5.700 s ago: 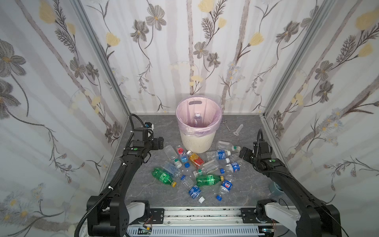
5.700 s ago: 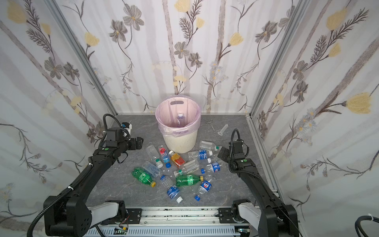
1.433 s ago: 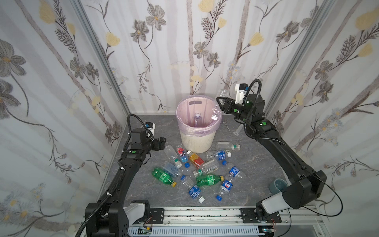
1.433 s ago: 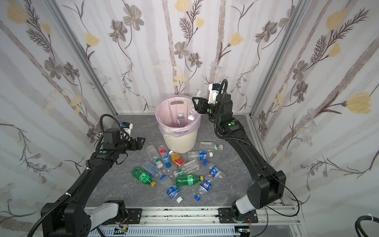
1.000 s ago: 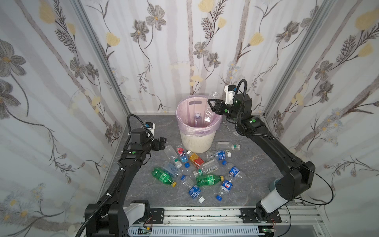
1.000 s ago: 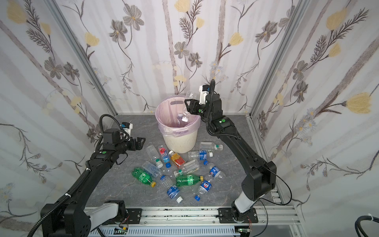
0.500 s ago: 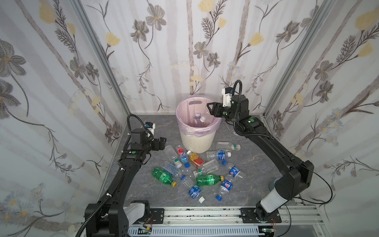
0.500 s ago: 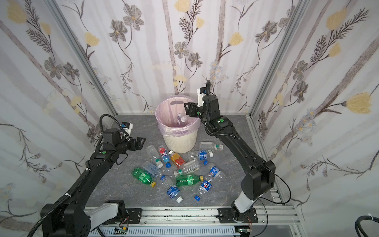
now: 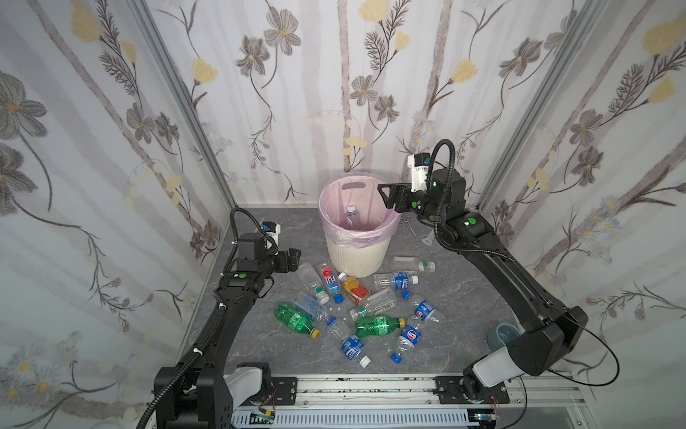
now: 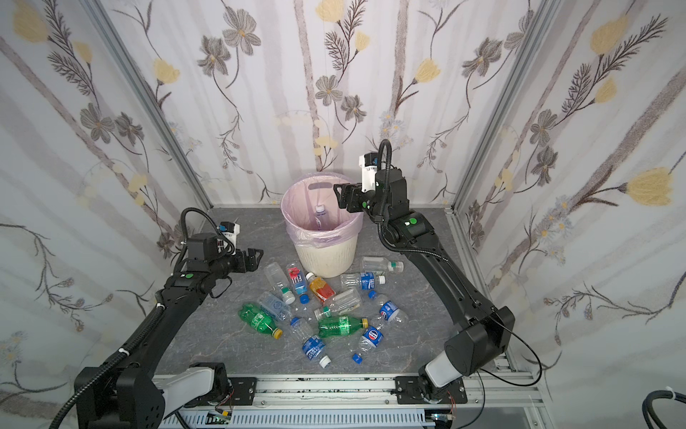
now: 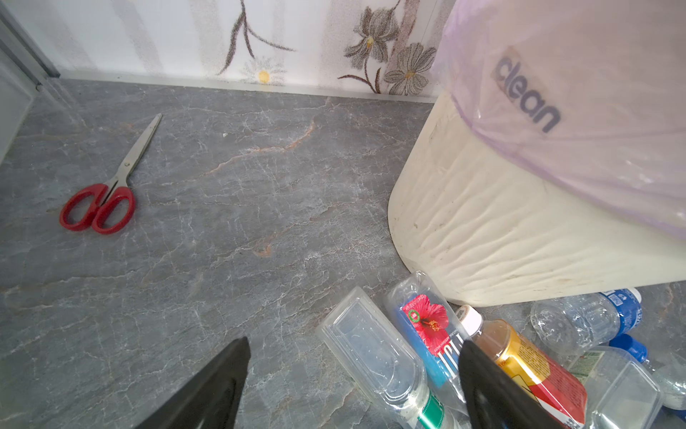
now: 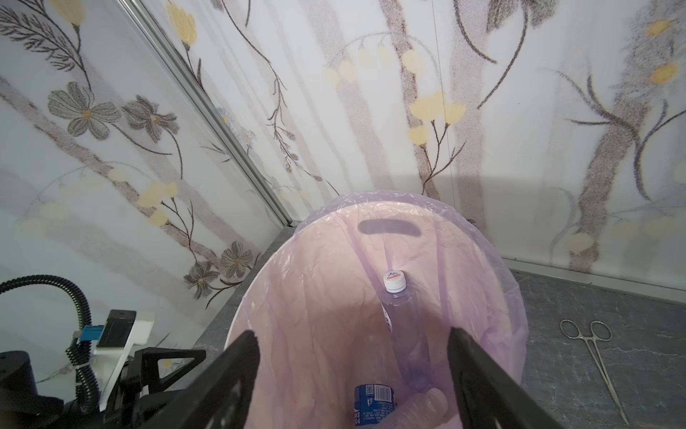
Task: Put the plastic bottles in the bin
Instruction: 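Lower the clear bottle into the bin and open the right gripper, then withdraw the right gripper from the bin while the left gripper grasps the green bottle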
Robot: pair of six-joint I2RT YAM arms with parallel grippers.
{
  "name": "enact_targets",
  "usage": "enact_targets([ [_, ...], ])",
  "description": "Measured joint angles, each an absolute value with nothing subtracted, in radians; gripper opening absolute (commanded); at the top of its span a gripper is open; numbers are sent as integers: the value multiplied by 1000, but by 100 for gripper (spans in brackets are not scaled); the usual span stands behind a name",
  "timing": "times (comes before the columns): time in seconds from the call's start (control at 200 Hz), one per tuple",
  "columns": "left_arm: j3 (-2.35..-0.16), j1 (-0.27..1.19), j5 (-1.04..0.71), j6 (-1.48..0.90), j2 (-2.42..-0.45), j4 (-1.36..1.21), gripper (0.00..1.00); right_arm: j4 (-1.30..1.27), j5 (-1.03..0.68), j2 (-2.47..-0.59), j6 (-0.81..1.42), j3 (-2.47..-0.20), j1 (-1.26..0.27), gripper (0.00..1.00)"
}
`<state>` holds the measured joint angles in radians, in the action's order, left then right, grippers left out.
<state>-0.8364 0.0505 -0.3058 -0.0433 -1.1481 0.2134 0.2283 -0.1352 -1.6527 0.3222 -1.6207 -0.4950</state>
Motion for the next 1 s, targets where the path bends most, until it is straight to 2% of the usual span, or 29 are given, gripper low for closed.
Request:
enact_targets([
  [0.255,-818,51,-214,-168,-1114,260,91,230,-142,-1410,232,-1376,-449,92],
  [0.565,-883,60,-104,-290,-1065,436,91,216,-97,-1193,223,-1002,-250,98],
  [0.705,-892,69,-81,-340,-1040,539,90,195,-91,-1158,222,-911,-195,98],
  [1.0,-886,84,-95,-471,-992,682,86,115,-99,-1165,200,-863,-171,99],
])
